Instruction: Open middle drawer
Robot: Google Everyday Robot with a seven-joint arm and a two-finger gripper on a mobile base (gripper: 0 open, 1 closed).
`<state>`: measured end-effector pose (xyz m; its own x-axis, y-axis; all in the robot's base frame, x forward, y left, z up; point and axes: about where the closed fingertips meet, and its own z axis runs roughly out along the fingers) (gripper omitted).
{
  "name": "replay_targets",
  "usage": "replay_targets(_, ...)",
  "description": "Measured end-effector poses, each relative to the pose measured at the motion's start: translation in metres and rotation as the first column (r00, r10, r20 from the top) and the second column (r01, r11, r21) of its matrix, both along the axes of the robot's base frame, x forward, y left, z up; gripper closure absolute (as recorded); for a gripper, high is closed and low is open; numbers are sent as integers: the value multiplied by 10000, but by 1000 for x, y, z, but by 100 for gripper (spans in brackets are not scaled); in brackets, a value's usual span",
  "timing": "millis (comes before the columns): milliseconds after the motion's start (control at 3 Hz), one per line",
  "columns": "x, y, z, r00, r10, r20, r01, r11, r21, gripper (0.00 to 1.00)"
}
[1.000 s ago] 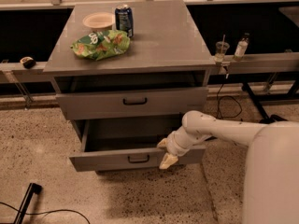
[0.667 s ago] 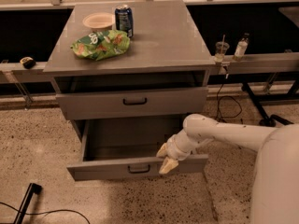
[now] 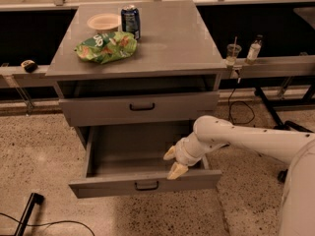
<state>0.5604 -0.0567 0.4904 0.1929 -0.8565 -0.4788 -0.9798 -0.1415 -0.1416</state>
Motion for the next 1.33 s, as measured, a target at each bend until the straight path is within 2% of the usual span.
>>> replay_targets(333, 22, -6, 16, 9997, -49, 225, 52, 9998, -165, 59)
replay_targets(667, 55, -12, 11, 9995, -270, 158, 273, 9995, -170, 83)
replay_targets(1000, 69, -7, -19, 9991, -346, -244, 343, 9993, -116, 100)
replay_targets(1333, 56, 5, -50, 9951, -37, -990, 28, 10000, -94, 100)
